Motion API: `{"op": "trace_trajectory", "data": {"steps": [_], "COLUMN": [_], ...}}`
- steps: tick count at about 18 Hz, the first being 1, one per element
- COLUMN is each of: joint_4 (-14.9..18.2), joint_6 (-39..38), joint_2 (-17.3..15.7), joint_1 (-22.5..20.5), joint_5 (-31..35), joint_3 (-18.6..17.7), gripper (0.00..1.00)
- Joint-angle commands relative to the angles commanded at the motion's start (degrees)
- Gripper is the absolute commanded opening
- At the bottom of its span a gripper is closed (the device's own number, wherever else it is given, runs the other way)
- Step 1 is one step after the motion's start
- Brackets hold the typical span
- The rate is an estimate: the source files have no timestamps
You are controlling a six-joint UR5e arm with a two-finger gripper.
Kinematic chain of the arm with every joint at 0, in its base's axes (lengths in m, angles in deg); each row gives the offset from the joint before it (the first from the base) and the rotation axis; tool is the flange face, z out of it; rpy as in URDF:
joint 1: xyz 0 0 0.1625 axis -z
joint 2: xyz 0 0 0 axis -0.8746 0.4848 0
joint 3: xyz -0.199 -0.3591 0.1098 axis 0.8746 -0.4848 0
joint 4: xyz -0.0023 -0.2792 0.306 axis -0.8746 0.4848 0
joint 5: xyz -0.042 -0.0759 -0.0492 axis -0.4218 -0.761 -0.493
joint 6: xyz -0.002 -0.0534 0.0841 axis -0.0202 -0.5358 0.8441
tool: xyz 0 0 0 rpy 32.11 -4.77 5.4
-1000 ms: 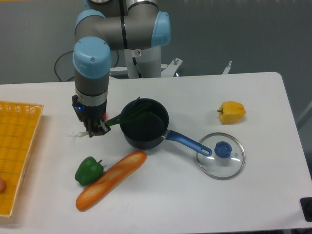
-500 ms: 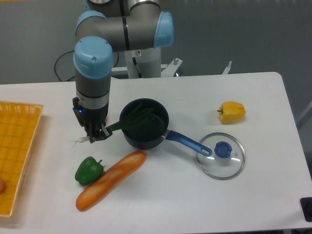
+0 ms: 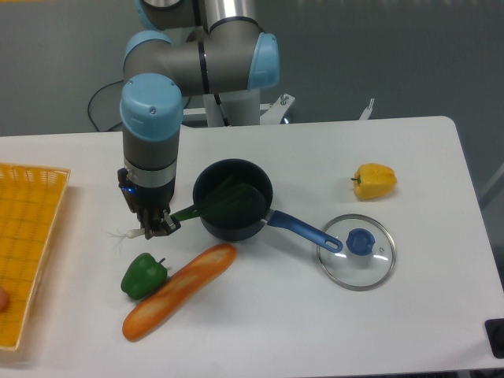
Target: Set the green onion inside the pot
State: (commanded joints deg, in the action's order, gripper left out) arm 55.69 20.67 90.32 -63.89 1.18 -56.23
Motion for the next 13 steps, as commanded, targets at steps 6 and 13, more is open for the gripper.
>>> {"op": "trace_trajectory", "data": {"steps": [6,13], "joint_4": [0.09,0.00], "joint_6": [0.53,2.64], "joint_2": [-0.61,-0.97], "joint_1": [0.17,0.00], "joint_5": [0.09,0.18], "joint_3": [-1.59,-3.34], "gripper": [0.00,0.00]}}
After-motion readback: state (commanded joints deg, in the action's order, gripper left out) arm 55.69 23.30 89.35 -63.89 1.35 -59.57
